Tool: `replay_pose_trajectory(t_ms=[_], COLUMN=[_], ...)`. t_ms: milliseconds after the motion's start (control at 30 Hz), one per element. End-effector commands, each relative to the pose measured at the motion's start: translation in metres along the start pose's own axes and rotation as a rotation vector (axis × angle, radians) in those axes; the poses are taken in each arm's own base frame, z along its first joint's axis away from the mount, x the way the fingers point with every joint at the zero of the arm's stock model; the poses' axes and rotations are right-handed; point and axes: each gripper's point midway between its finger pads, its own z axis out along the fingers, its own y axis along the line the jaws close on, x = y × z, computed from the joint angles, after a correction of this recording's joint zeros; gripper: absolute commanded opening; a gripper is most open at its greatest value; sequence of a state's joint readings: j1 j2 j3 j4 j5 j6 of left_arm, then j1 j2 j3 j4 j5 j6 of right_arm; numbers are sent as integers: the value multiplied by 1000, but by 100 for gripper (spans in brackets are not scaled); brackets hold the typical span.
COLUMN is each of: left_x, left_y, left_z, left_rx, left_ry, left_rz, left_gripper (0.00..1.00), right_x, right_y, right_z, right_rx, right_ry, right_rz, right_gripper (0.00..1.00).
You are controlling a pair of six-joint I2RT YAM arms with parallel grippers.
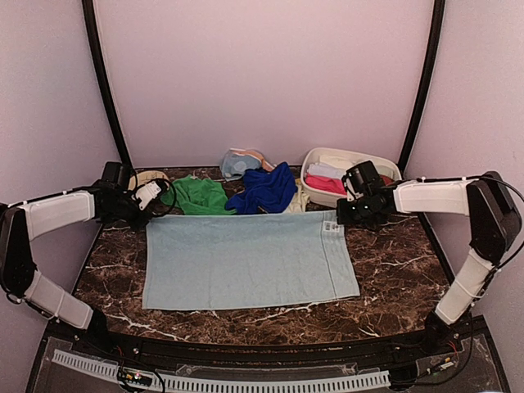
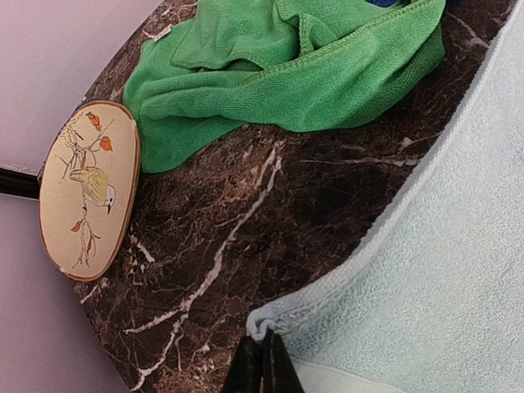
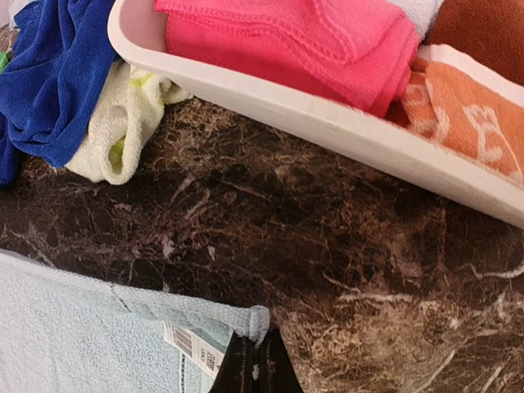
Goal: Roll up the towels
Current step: Fold the towel at the center of the board.
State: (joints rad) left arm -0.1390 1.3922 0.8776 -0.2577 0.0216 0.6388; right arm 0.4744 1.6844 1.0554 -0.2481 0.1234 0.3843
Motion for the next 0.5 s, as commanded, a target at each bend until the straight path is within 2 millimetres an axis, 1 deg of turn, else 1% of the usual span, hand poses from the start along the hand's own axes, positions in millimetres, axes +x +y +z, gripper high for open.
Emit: replay_pose_trajectory(t_ms=[0,133,233,467], left_x=[4,14,25,39], left_y=[-22,-44,-59,-79], left_z=[-16,-27,-38,-59], left_rx=[82,156,201,235], left_ry=[-48,-55,-44,-61], left_rz=[-16,0,11,43], left_gripper=[0,0,0,0], right_x=[14,35,45,64], right_y=[-6,-9,-4,-6], right_z=[-13,-24,-31,-52], right_rx=[-3,33,50,75], right_ry=[-20,-7,-5,-29], right_rz=[73,104,108,144], right_gripper=[0,0,0,0])
